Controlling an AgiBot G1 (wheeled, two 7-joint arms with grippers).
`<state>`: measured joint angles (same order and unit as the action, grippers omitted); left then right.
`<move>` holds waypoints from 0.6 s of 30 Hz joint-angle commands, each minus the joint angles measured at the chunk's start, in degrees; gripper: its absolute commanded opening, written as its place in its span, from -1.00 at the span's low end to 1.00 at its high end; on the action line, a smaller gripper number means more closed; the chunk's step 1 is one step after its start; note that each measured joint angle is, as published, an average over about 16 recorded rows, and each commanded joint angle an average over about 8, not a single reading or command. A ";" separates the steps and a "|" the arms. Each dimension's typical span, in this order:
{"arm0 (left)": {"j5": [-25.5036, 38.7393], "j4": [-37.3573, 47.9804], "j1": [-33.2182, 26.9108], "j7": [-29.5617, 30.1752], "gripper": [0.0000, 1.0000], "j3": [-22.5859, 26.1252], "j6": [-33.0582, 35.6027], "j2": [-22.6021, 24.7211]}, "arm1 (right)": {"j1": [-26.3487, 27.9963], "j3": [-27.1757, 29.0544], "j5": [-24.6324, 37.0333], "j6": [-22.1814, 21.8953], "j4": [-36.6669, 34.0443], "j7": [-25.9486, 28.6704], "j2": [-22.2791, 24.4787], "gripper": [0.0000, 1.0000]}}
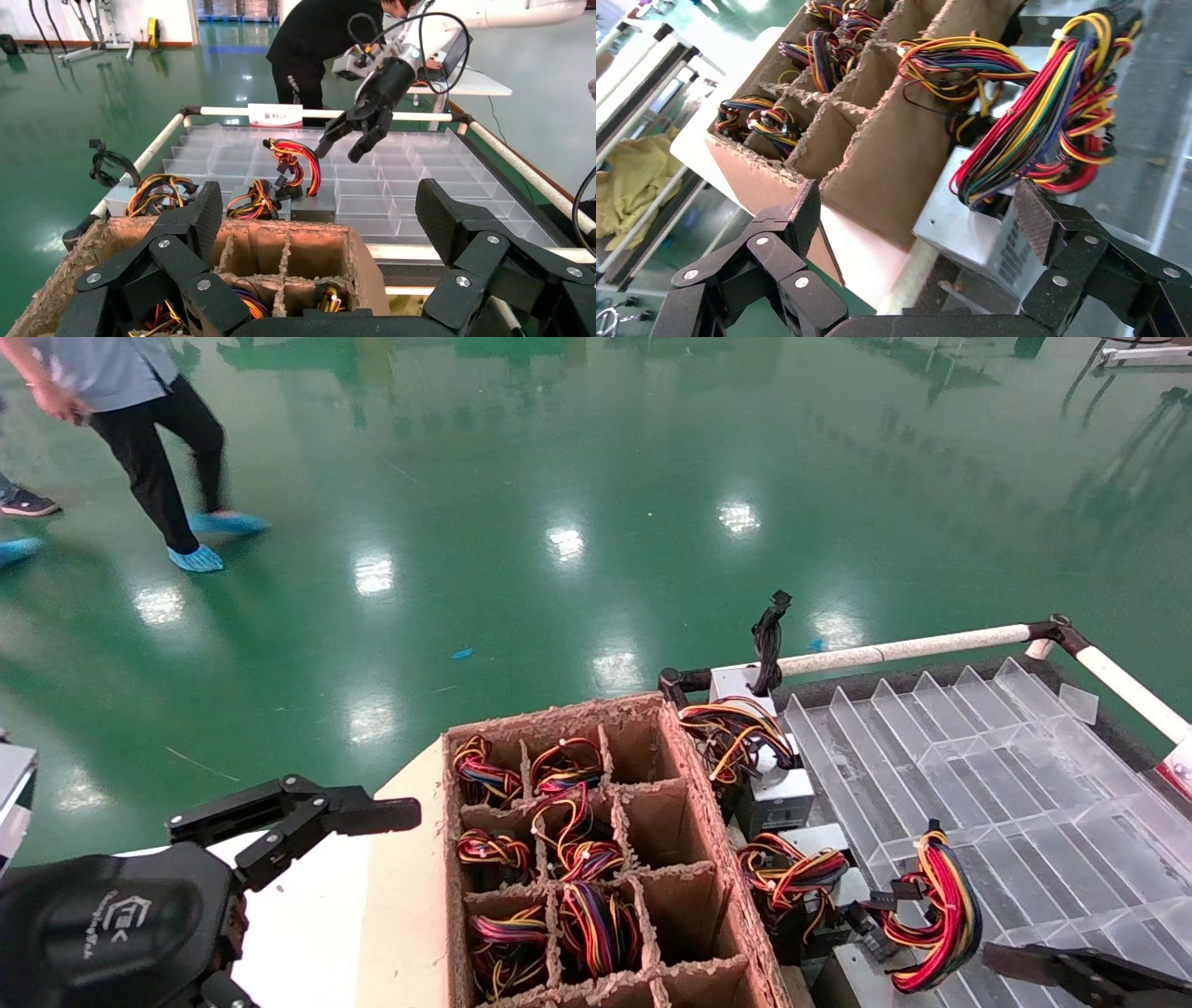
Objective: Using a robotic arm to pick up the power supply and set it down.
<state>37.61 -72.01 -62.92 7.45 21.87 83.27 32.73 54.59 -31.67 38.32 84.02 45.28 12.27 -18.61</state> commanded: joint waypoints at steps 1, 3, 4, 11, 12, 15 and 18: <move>0.00 0.00 0.00 0.00 1.00 0.00 0.00 0.00 | -0.94 0.20 -0.62 -0.35 0.67 0.18 1.11 1.00; 0.00 0.00 0.00 0.00 1.00 0.00 0.00 0.00 | -1.92 0.61 -1.85 -0.63 1.21 0.02 2.08 1.00; 0.00 0.00 0.00 0.00 1.00 0.00 0.00 0.00 | -2.40 0.85 -2.57 -0.76 1.44 -0.14 2.48 1.00; 0.00 0.00 0.00 0.00 1.00 0.00 0.00 0.00 | -5.39 3.12 -8.70 -1.50 3.05 -3.14 3.46 1.00; 0.00 0.00 0.00 0.00 1.00 0.00 0.00 0.00 | -5.75 3.44 -9.50 -1.61 3.32 -3.72 3.43 1.00; -0.01 0.01 0.01 0.00 1.00 0.00 -0.01 0.00 | -6.46 4.13 -10.97 -1.89 4.07 -5.03 3.24 1.00; -0.01 0.02 0.01 -0.01 1.00 0.00 -0.02 -0.01 | -6.51 4.67 -11.34 -1.96 4.91 -5.48 2.79 1.00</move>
<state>37.60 -72.00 -62.91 7.45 21.87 83.26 32.73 48.54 -27.02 27.69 82.22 50.36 7.24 -16.11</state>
